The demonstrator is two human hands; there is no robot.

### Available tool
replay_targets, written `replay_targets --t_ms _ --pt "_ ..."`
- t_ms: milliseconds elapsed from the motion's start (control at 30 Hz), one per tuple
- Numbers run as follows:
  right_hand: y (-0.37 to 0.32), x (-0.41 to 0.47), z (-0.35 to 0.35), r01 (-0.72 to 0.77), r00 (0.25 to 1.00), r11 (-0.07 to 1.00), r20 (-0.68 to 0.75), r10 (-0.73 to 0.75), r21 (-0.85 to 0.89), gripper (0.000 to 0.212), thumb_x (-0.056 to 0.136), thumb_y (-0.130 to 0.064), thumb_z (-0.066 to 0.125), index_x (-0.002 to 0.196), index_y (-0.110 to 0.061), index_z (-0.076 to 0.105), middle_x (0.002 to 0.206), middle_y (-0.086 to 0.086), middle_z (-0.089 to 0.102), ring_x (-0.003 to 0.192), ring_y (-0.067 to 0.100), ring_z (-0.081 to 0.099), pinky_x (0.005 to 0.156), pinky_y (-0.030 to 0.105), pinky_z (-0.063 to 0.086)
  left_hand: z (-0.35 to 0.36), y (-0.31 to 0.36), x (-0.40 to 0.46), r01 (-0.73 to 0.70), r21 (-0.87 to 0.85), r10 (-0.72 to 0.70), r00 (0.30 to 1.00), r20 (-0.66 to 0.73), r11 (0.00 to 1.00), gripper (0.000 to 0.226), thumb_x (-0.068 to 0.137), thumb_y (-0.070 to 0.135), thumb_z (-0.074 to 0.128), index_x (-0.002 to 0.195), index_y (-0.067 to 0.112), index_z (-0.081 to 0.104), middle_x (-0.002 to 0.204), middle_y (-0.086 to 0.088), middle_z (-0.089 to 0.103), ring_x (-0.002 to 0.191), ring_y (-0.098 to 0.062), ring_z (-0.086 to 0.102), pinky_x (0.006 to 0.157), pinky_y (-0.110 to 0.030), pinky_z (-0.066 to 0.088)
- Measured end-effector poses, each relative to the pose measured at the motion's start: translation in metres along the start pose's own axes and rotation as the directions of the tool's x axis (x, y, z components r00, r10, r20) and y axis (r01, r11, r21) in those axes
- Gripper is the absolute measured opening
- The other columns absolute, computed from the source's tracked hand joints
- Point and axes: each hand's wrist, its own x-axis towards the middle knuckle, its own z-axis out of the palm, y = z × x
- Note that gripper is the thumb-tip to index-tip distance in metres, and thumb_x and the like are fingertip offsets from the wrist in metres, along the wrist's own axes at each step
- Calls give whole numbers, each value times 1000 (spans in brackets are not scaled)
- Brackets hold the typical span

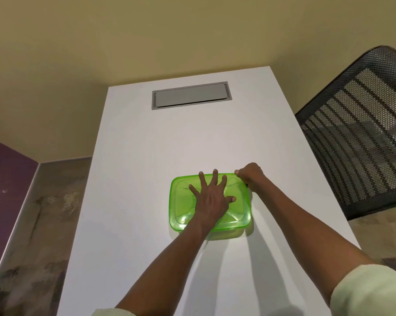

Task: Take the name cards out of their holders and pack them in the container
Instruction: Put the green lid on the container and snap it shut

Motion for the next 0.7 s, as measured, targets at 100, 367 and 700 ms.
replay_targets --t_ms 100,367,700 --pt "2 -10 -5 27 1000 999 -16 -27 20 34 83 -25 69 66 -6 48 64 8 53 74 26 56 66 29 42 0 0 -2 -6 -9 6 1000 -1 1000 76 91 62 45 153 28 18 163 0 4 148 -42 -5 105 -77 14" --pt "28 -72 39 484 833 844 -177 -525 -231 56 100 -36 44 147 -8 33 156 12 29 146 23 23 120 35 16 14 -52 -16 -25 -17 19 961 -277 1000 61 101 43 31 153 13 20 163 -11 7 151 -30 2 120 -53 16" --pt "55 -77 66 545 699 588 -63 -712 -598 75 97 -58 22 153 -9 14 162 9 3 150 21 0 123 42 6 32 -92 -29 31 39 -17 947 -321 999 70 98 51 24 154 10 15 163 -11 1 151 -26 1 122 -51 8"
